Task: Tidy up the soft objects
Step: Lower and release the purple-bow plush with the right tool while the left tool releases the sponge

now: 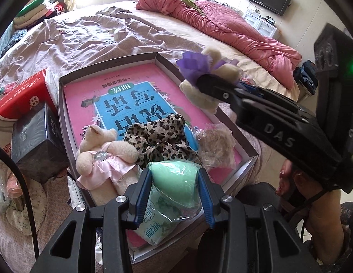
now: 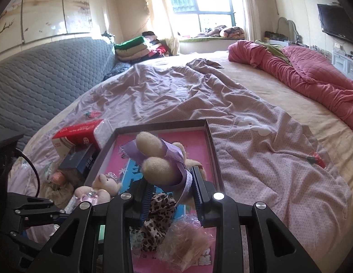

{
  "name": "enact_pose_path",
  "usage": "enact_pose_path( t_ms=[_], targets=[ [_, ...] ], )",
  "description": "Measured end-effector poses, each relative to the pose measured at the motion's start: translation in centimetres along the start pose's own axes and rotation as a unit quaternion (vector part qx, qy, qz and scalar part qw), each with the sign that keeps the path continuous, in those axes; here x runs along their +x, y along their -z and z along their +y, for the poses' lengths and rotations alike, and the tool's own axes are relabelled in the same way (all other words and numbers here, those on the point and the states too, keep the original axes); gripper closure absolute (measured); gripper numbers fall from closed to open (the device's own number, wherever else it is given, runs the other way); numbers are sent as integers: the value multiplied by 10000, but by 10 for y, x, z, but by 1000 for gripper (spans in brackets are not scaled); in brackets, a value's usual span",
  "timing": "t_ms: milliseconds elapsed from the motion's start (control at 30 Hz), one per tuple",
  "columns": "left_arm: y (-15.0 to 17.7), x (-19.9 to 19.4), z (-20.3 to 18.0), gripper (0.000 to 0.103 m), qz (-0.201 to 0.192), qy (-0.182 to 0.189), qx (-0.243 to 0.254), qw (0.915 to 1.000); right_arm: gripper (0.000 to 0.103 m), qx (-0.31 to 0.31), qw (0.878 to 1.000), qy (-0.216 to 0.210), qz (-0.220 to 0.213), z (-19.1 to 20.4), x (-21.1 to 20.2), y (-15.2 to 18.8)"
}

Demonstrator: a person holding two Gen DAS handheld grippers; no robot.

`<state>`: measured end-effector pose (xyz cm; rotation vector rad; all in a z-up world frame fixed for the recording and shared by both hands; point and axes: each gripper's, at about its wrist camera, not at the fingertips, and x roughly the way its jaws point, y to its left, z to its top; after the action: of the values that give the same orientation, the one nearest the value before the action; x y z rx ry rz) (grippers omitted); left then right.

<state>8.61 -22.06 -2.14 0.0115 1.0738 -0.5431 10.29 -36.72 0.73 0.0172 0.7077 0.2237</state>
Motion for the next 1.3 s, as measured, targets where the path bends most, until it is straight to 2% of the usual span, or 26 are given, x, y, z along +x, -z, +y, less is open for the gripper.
enact_pose_path(
  t_ms=[400,733,967,1233,1300],
  targets=[
    [1,2,3,62,19,14,-51,10000,70,-177,9988,141,423,1,28,7],
    [0,3,4,62,28,17,-66,10000,70,-234,9981,138,555,4,36,11],
    [0,3,5,62,37,20,-86,10000,68,-306,9977,21,606,9,38,13],
    [0,2,8,62,10,9,-153,9999,62,-128,9973,-259,673,8,38,13],
    [0,2,9,62,17,18,-173,9998,58,-19,9970,-371,681,6,38,14]
  ],
)
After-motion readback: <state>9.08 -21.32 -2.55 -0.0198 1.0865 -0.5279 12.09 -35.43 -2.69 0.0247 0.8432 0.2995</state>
